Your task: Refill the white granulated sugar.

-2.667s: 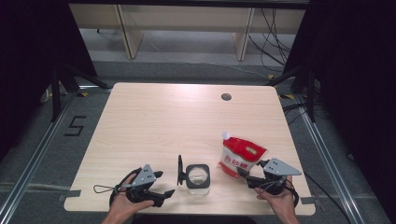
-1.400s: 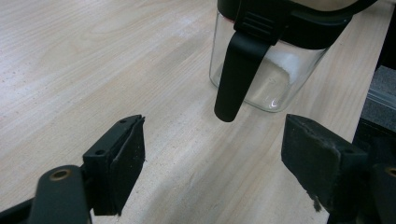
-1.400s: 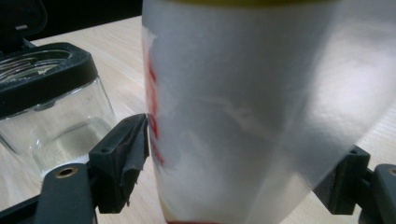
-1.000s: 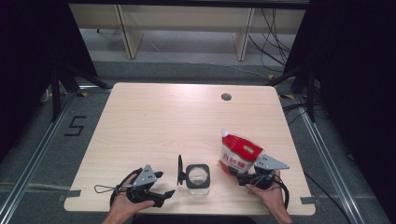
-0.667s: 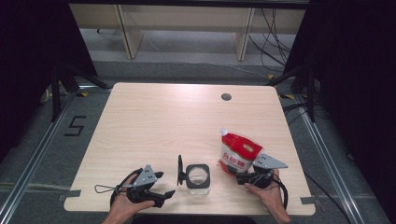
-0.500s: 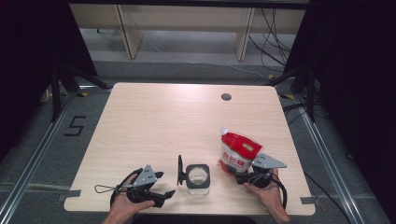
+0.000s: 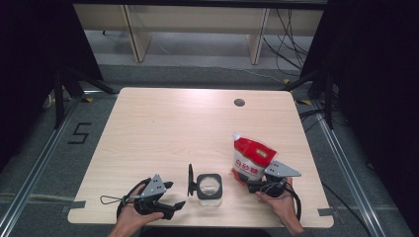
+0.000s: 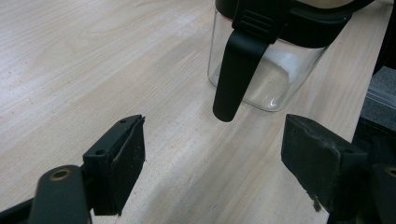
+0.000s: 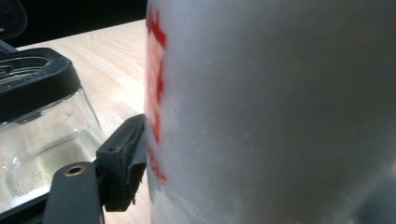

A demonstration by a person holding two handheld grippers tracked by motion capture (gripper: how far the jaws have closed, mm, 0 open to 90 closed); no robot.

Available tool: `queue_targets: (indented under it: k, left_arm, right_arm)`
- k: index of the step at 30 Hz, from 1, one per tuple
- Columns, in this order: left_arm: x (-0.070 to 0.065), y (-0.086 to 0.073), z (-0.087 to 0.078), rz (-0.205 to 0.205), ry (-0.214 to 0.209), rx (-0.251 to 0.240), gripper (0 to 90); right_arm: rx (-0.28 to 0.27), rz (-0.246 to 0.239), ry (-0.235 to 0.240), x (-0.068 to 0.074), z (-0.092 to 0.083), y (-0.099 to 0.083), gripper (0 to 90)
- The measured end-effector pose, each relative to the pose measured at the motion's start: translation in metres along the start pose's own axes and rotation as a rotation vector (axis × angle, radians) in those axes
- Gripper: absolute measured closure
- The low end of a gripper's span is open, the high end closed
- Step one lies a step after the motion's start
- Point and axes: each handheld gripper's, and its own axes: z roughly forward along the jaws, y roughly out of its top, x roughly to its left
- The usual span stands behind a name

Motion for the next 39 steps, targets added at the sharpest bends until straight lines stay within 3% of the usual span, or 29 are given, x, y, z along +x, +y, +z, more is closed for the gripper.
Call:
queue_targets:
  k: [3,5,6,9,10,16,20,22,23,25,26,28,29,30,31,32,33,35,36,37,39]
  left_arm:
    - [0.000,0.000,0.000,0.002,-0.001,0.001,21.3]
    - [0.000,0.000,-0.001,0.012,0.002,0.013,21.3]
    - [-0.001,0.000,0.000,-0.002,0.002,0.004,21.3]
    - [0.000,0.000,0.000,0.000,0.000,0.000,21.3]
    - [0.000,0.000,0.000,-0.001,-0.002,-0.003,21.3]
    - [-0.001,0.000,0.000,-0.008,-0.003,-0.008,21.3]
    - [-0.001,0.000,0.000,-0.009,-0.001,-0.017,21.3]
    - [-0.001,0.000,0.000,-0.009,-0.002,-0.017,21.3]
    - [-0.001,0.000,0.000,-0.008,-0.007,-0.014,21.3]
    - [-0.001,0.000,0.000,-0.001,-0.004,-0.004,21.3]
    - [-0.001,0.000,0.000,0.000,0.001,-0.005,21.3]
    - [-0.001,0.000,-0.001,0.001,0.001,-0.004,21.3]
    - [-0.001,0.000,-0.001,0.005,0.002,-0.007,21.3]
    - [-0.001,0.000,-0.001,-0.001,0.000,-0.007,21.3]
    - [-0.001,0.000,-0.001,0.000,0.000,-0.008,21.3]
    - [-0.001,0.000,-0.001,-0.001,-0.001,-0.011,21.3]
    - [-0.001,0.000,-0.001,0.000,-0.001,-0.012,21.3]
    - [-0.001,0.000,-0.001,0.000,-0.001,-0.011,21.3]
    - [-0.001,0.000,-0.001,-0.002,0.000,-0.011,21.3]
    - [-0.001,0.000,-0.001,0.000,-0.001,-0.011,21.3]
    - [-0.001,0.000,-0.001,0.002,0.000,-0.010,21.3]
  right_arm:
    - [-0.006,0.026,0.015,0.001,0.002,0.000,27.8]
    - [-0.004,0.013,0.008,-0.001,0.002,0.000,28.0]
    - [-0.012,-0.012,0.007,-0.002,0.004,0.000,28.4]
    - [-0.001,0.007,0.019,0.000,0.004,0.001,30.9]
    - [-0.002,-0.013,0.013,-0.001,0.005,0.001,31.0]
    - [0.002,-0.018,0.014,-0.001,0.005,0.001,33.8]
    - [0.021,-0.011,0.006,0.003,0.003,0.003,35.4]
    - [0.043,0.021,-0.003,0.006,0.002,0.003,36.4]
    - [0.020,0.009,-0.006,0.007,0.003,0.003,36.9]
    - [0.018,-0.013,0.007,0.005,0.003,0.004,37.5]
    - [0.026,-0.023,-0.009,0.006,0.002,0.004,37.7]
    - [0.028,-0.006,0.000,0.009,0.001,0.005,38.1]
    - [0.018,-0.025,0.003,0.008,0.002,0.005,38.2]
    - [0.020,-0.038,-0.014,0.008,0.002,0.005,38.4]
    - [0.041,-0.010,-0.028,0.012,0.000,0.006,38.7]
    - [0.026,-0.061,-0.030,0.011,0.000,0.007,38.9]
    - [0.041,-0.045,-0.042,0.013,-0.002,0.007,39.0]
    - [0.033,-0.092,-0.046,0.012,-0.004,0.007,39.1]
    - [0.052,-0.063,-0.051,0.015,-0.006,0.007,39.2]
    - [0.047,-0.087,-0.062,0.012,-0.008,0.008,39.3]
    - [0.044,-0.073,-0.086,0.015,-0.011,0.007,39.4]
